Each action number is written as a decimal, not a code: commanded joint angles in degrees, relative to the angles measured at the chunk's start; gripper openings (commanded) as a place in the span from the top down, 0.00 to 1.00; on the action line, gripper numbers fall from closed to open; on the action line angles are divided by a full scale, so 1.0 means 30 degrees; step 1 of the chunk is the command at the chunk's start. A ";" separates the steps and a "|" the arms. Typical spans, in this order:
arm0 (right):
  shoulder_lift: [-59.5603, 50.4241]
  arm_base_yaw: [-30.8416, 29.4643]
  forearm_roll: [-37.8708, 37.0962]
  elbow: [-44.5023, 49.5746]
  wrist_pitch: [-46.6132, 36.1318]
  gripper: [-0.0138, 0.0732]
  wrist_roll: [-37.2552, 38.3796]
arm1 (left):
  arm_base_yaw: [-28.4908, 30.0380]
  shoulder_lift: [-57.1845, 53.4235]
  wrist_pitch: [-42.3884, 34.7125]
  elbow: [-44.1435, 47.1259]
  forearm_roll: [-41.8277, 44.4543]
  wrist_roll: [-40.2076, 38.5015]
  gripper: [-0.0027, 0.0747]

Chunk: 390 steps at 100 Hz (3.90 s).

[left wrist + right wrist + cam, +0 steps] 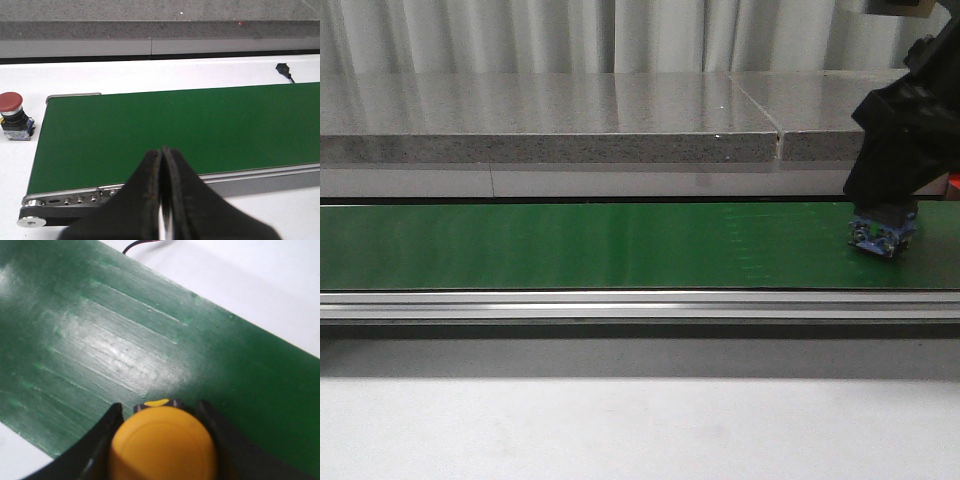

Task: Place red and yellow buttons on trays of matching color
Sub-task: 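Close the right gripper on the yellow button and lift it, then lower the yellow button into the yellow tray and open the right gripper, then raise the right gripper back above the belt end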

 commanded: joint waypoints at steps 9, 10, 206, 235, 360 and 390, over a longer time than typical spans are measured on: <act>-0.2643 -0.1603 -0.0017 -0.0522 0.0953 0.70 0.0921 | -0.0143 0.0018 -0.1534 -0.0502 -0.0241 -0.0111 0.99; -0.2750 -0.1717 -0.0063 -0.0522 0.1023 0.70 0.1024 | -0.0143 0.0018 -0.1534 -0.0502 -0.0241 -0.0111 0.99; 0.4391 -1.7228 -0.1493 -0.0522 -0.5780 0.70 0.4963 | -0.0143 0.0018 -0.1534 -0.0502 -0.0241 -0.0111 0.99; 0.4484 -1.7228 -0.1493 -0.0522 -0.5813 0.50 0.4963 | -0.0143 0.0018 -0.1534 -0.0502 -0.0241 -0.0111 0.99; -0.5220 -0.5074 -0.1164 -0.0774 -0.4449 0.18 0.3686 | -0.0143 0.0018 -0.1534 -0.0502 -0.0241 -0.0111 0.99; -0.8960 -0.2515 -0.1164 0.2974 -0.3667 0.19 0.3668 | -0.0143 0.0018 -0.1534 -0.0502 -0.0241 -0.0111 0.99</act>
